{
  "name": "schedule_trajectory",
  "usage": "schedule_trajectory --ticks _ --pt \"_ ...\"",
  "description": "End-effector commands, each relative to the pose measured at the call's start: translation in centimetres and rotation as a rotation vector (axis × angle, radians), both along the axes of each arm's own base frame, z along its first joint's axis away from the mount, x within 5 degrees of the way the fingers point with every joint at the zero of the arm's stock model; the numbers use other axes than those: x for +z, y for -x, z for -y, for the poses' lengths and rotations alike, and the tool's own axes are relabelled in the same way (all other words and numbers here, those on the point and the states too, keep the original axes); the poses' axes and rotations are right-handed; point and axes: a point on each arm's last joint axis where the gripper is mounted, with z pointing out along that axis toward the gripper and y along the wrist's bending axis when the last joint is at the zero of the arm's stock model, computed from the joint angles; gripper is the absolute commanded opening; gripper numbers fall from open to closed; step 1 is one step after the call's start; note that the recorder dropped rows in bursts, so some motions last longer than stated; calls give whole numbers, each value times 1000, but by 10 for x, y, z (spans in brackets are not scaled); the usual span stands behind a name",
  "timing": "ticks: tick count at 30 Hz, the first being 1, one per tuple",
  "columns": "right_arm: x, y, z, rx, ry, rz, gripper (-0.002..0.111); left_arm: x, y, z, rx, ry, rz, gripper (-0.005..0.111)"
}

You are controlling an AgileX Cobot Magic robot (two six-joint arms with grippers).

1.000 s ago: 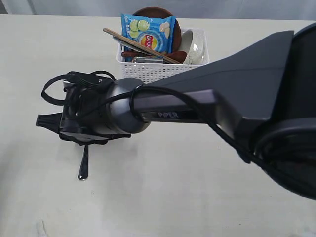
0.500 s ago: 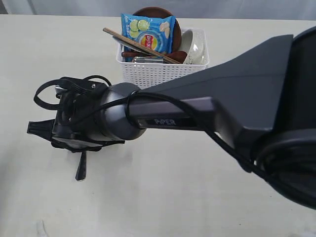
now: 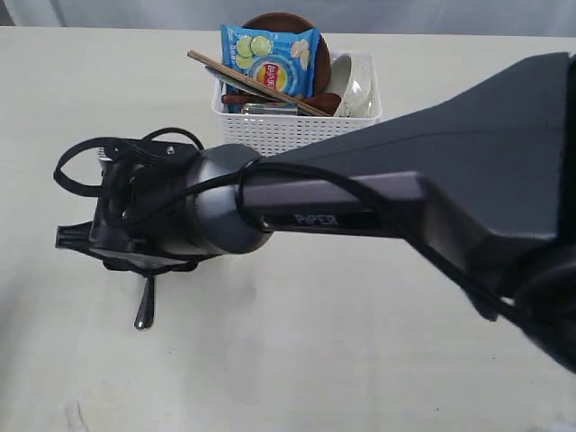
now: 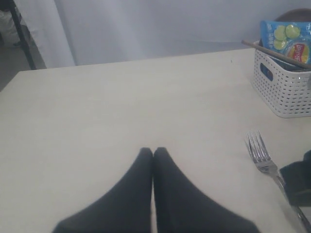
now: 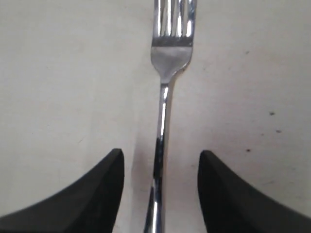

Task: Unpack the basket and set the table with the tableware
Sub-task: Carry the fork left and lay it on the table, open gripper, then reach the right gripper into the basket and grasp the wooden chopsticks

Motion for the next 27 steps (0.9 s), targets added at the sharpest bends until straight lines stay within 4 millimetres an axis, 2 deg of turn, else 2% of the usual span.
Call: schedule_trajectory --ticks 1,5,9,14,18,21,24,27 --pt "51 -2 15 91 79 125 46 -1 0 0 -6 3 0 0" --pt "95 -4 29 219 102 219 46 -1 0 0 -6 3 0 0" --pt "136 -19 53 326 143 326 46 -1 0 0 -7 1 0 0" --pt "167 -61 101 405 283 430 46 -1 0 0 -6 -1 0 0" --pt "176 -99 134 414 316 503 43 -1 0 0 -6 -1 0 0" --pt "174 -124 152 424 280 528 31 -1 0 0 -6 -1 0 0" --pt "166 -144 166 439 270 534 26 -1 0 0 -6 -1 0 0" --pt "149 -155 167 511 302 527 26 -1 0 0 -6 -1 0 0"
